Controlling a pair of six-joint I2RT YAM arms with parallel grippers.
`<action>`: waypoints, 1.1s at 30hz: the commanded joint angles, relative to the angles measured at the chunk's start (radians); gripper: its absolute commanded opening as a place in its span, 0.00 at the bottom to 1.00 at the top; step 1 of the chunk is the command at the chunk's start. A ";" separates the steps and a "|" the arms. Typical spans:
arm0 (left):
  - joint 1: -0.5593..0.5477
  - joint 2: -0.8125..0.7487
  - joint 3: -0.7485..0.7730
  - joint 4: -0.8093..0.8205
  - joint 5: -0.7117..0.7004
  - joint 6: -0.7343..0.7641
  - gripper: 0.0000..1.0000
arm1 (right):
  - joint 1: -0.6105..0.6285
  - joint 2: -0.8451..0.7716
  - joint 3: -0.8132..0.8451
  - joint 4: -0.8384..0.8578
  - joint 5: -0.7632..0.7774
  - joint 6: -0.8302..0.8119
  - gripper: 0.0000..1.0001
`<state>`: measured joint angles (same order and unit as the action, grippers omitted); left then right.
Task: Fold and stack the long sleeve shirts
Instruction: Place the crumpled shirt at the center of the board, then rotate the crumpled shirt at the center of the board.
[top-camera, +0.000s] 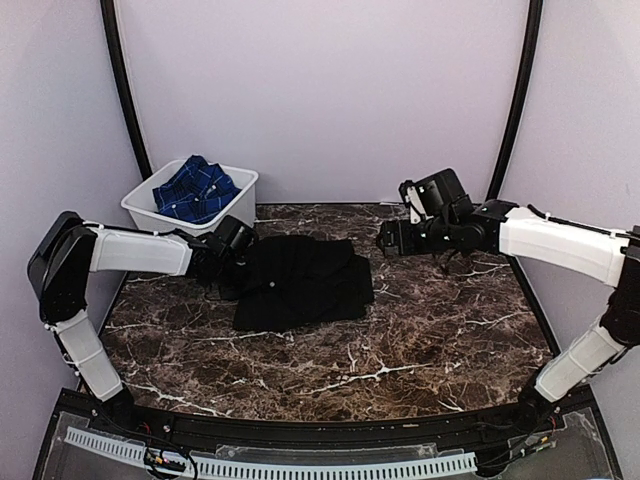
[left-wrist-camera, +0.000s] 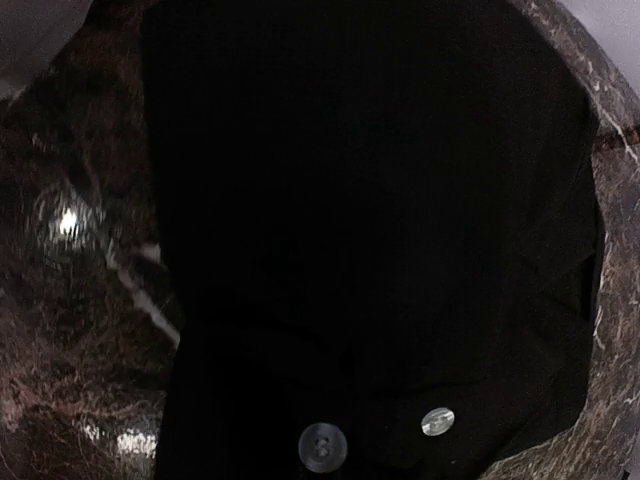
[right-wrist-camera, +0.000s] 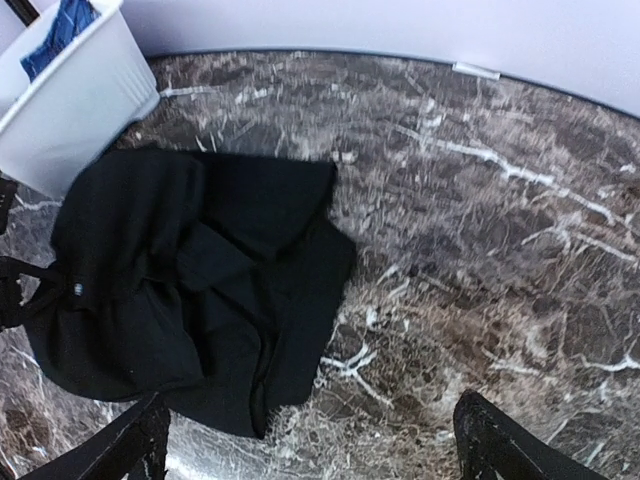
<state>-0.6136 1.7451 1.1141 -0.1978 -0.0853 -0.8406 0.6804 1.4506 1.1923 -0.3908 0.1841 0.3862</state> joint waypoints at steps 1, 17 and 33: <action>-0.027 -0.208 -0.089 0.033 0.038 -0.067 0.00 | 0.049 0.063 -0.045 -0.003 -0.049 0.048 0.94; -0.029 -0.230 -0.218 -0.045 0.082 -0.102 0.00 | 0.165 0.430 0.094 0.017 -0.038 0.150 0.63; -0.042 -0.175 -0.209 -0.092 0.181 -0.041 0.00 | 0.113 0.479 0.108 -0.010 0.014 0.147 0.00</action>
<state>-0.6403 1.5684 0.9066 -0.2432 0.0456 -0.9169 0.8333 1.9308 1.2675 -0.3954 0.1631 0.5476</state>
